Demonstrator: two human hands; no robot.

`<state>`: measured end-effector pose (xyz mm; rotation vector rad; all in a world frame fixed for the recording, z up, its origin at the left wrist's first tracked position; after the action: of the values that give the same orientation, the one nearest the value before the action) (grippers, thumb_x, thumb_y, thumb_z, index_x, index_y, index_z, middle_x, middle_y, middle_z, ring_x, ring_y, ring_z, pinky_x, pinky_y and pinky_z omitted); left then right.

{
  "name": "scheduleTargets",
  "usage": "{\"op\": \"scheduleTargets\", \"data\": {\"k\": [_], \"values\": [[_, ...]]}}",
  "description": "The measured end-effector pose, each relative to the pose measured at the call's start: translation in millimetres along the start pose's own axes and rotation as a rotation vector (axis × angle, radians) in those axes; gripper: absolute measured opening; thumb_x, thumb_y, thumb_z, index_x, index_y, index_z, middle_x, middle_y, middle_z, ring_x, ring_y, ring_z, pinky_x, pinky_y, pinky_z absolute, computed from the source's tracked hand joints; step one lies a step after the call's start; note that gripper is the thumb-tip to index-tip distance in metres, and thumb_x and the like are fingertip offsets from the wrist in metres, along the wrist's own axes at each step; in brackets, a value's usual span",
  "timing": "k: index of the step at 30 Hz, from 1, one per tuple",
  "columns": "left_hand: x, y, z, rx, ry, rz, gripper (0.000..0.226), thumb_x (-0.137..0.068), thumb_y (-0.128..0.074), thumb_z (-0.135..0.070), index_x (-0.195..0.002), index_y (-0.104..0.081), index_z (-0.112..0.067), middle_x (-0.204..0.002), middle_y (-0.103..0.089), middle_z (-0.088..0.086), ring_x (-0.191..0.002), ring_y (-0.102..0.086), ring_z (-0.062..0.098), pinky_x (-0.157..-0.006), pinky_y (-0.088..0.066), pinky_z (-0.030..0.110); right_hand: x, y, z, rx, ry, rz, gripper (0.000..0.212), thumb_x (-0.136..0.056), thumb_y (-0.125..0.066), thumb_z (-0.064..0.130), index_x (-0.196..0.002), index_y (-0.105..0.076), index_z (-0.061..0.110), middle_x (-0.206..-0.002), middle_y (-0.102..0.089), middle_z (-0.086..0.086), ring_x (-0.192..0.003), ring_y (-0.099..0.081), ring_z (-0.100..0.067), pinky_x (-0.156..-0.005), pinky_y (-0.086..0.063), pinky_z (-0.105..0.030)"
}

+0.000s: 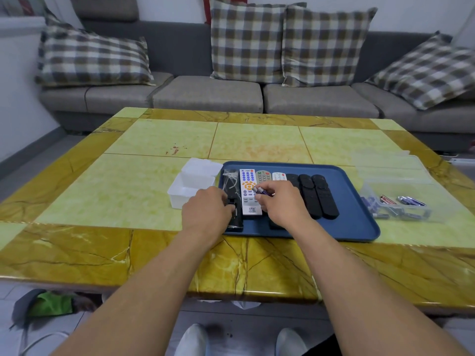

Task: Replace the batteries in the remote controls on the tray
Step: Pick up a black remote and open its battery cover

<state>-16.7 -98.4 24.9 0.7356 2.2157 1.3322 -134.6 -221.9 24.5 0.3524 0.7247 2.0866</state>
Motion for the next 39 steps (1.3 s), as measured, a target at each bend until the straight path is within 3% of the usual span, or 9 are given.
{"op": "scheduleTargets", "data": {"k": [3,6,9,11,16,23,28,32,39], "values": [[-8.9,12.8,9.3,0.147,0.015,-0.295,0.023,-0.092,-0.059,-0.042,-0.111,-0.071,-0.035,-0.107,-0.073,-0.005,-0.1,-0.065,0.024,-0.083,-0.052,0.037,2.2,-3.3,3.5,0.088,0.025,-0.016,0.023,-0.091,-0.071,0.024,-0.114,-0.072,0.025,-0.101,-0.071,0.007,-0.091,-0.068,-0.019,-0.083,-0.057,-0.038],[-23.9,17.9,39.9,0.501,0.118,-0.497,0.05,-0.093,-0.063,-0.028,-0.142,-0.052,-0.025,-0.139,-0.057,-0.001,-0.132,-0.047,0.022,-0.106,-0.043,0.044,3.1,-7.9,5.4,0.077,0.036,-0.016,0.017,-0.093,-0.068,0.023,-0.109,-0.07,0.028,-0.103,-0.071,0.004,-0.084,-0.068,-0.022,-0.08,-0.057,-0.04],[-33.1,8.1,68.4,0.646,0.322,-0.367,0.059,-0.098,-0.06,-0.027,-0.153,-0.039,-0.017,-0.153,-0.044,0.007,-0.143,-0.037,0.027,-0.115,-0.037,0.044,4.6,-15.3,10.4,0.062,0.06,0.019,0.02,-0.095,-0.064,0.015,-0.112,-0.068,0.024,-0.107,-0.068,0.0,-0.089,-0.067,-0.022,-0.08,-0.056,-0.038],[-32.9,1.0,77.0,0.725,0.407,-0.28,0.051,-0.101,-0.055,-0.028,-0.148,-0.047,-0.011,-0.15,-0.05,0.01,-0.138,-0.046,0.029,-0.111,-0.038,0.04,3.5,-21.5,16.5,0.04,0.09,0.034,0.021,-0.096,-0.063,0.012,-0.112,-0.067,0.024,-0.108,-0.067,-0.001,-0.091,-0.067,-0.022,-0.08,-0.056,-0.038],[-27.5,-1.9,84.1,0.758,0.398,-0.301,0.032,-0.1,-0.055,-0.023,-0.125,-0.07,-0.01,-0.125,-0.07,0.008,-0.116,-0.061,0.027,-0.094,-0.044,0.029,-6.2,-47.1,51.3,0.084,0.226,0.038,0.016,-0.095,-0.063,0.02,-0.11,-0.065,0.026,-0.103,-0.068,0.007,-0.093,-0.062,-0.014,-0.077,-0.051,-0.032],[-26.4,-5.8,91.5,0.768,0.465,-0.314,0.037,-0.101,-0.045,-0.022,-0.081,-0.068,-0.003,-0.076,-0.064,0.01,-0.075,-0.051,0.029,-0.064,-0.037,0.035,-22.5,-99.0,93.3,0.505,0.431,0.139,0.029,-0.097,-0.051,0.016,-0.123,-0.063,0.024,-0.113,-0.064,-0.007,-0.109,-0.051,-0.028,-0.087,-0.036,-0.036],[-32.4,2.7,94.8,0.822,0.523,-0.269,0.048,-0.1,-0.031,-0.023,-0.105,-0.078,-0.017,-0.097,-0.062,0.009,-0.092,-0.053,0.03,-0.08,-0.039,0.035,-26.6,-126.2,98.5,0.65,0.452,0.326,0.027,-0.094,-0.043,0.014,-0.114,-0.061,0.017,-0.113,-0.067,-0.005,-0.102,-0.058,-0.028,-0.093,-0.033,-0.041],[-31.4,4.1,99.8,0.827,0.515,-0.264,0.05,-0.093,-0.033,-0.031,-0.1,-0.081,-0.019,-0.102,-0.072,0.012,-0.094,-0.061,0.034,-0.088,-0.05,0.043,-29.0,-134.1,99.8,0.683,0.443,0.479,0.039,-0.095,-0.039,0.012,-0.12,-0.067,0.022,-0.122,-0.065,-0.005,-0.104,-0.057,-0.028,-0.09,-0.035,-0.042],[-28.8,7.1,101.3,0.787,0.488,-0.238,0.046,-0.097,-0.035,-0.025,-0.103,-0.081,-0.019,-0.105,-0.073,0.016,-0.096,-0.06,0.036,-0.086,-0.047,0.042,-33.7,-136.7,93.8,0.673,0.417,0.453,0.043,-0.094,-0.035,0.014,-0.12,-0.069,0.021,-0.129,-0.063,-0.005,-0.111,-0.057,-0.03,-0.1,-0.042,-0.046]]}}
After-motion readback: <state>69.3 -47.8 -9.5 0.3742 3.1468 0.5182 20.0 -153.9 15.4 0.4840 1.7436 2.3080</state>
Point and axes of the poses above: each hand's wrist, its own x-axis away from the middle knuckle, its own y-axis out of the back of the hand, z = x × y, the point moved 2 cm from there along -x, towards the middle knuckle
